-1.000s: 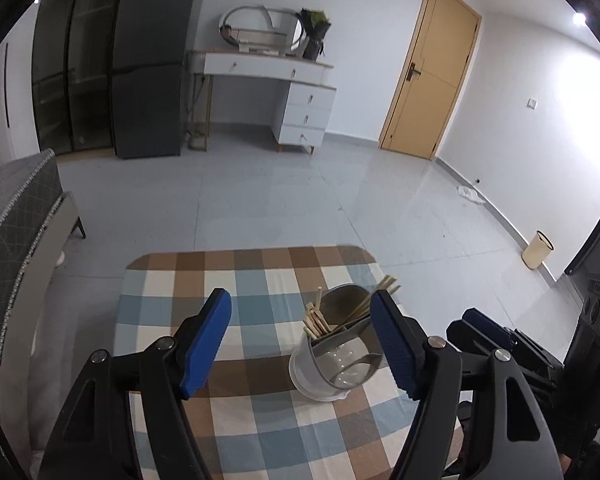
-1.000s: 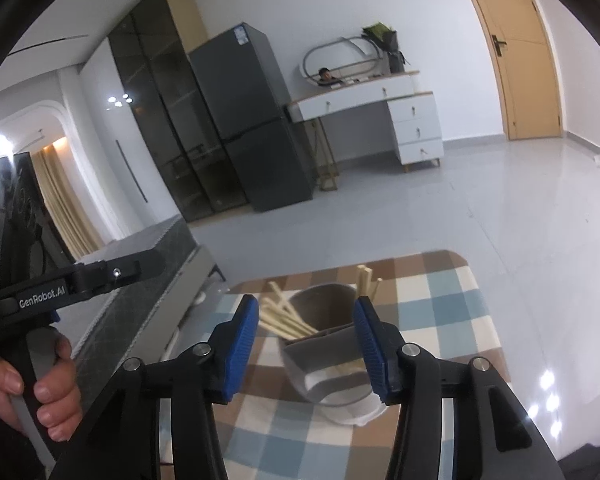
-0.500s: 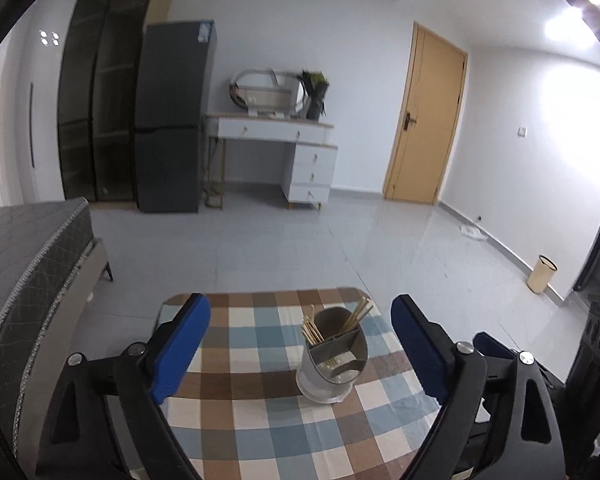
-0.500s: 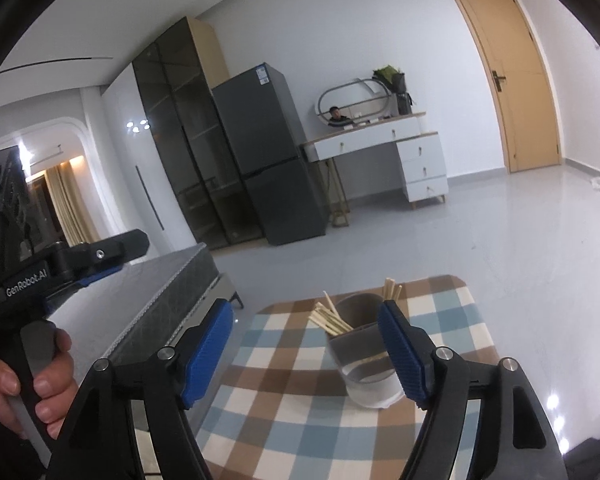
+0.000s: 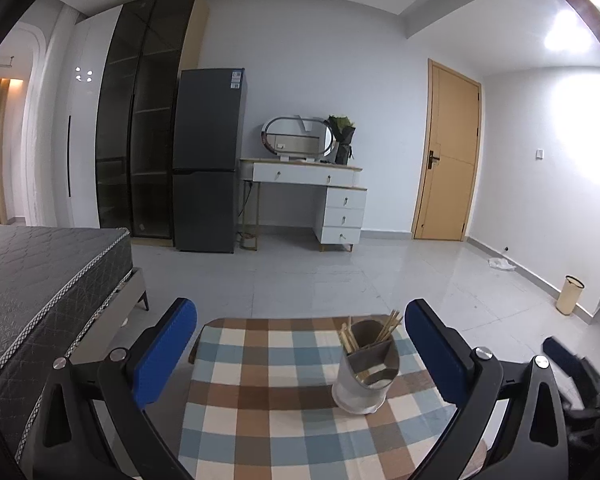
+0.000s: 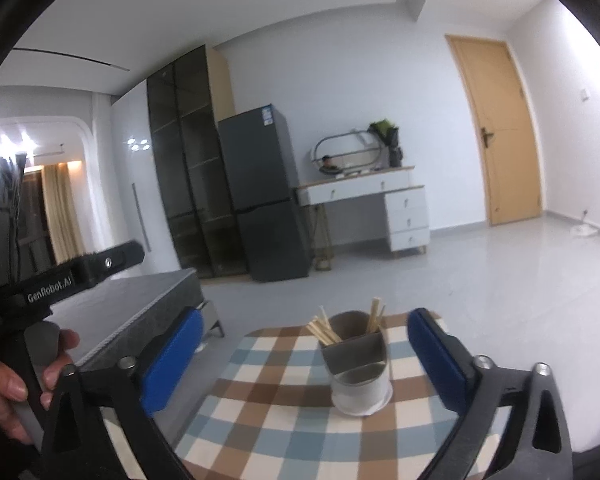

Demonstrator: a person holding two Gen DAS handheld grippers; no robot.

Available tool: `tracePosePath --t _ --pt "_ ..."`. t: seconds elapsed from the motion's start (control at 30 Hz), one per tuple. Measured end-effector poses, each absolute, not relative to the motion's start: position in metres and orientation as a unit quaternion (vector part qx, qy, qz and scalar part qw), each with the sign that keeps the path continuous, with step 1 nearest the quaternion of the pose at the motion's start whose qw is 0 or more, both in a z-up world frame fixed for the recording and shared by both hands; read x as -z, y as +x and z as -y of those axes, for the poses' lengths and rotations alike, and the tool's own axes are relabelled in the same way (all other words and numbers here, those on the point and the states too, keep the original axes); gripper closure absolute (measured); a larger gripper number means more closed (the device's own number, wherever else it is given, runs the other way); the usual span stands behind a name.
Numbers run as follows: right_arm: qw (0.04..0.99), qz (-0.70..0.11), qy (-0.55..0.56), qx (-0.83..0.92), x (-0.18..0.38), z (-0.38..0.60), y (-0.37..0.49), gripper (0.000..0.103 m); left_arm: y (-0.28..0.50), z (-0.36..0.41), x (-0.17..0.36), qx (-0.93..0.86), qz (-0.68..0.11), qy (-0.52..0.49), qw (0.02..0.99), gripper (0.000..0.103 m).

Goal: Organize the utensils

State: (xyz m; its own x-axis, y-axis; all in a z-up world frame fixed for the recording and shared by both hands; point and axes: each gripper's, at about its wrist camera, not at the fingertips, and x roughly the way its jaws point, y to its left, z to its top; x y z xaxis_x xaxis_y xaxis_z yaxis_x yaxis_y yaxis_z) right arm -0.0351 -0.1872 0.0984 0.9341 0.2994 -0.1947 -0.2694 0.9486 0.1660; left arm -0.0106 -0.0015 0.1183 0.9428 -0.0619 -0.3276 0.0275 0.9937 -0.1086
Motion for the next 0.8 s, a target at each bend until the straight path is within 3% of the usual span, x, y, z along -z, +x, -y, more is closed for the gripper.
tracePosePath --t 0.8 --pt "0.984 -0.145 0.026 -0.096 -0.036 0.187 -0.022 0.000 0.006 0.010 -0.050 0.027 -0.226 -0.028 0.973 0.002"
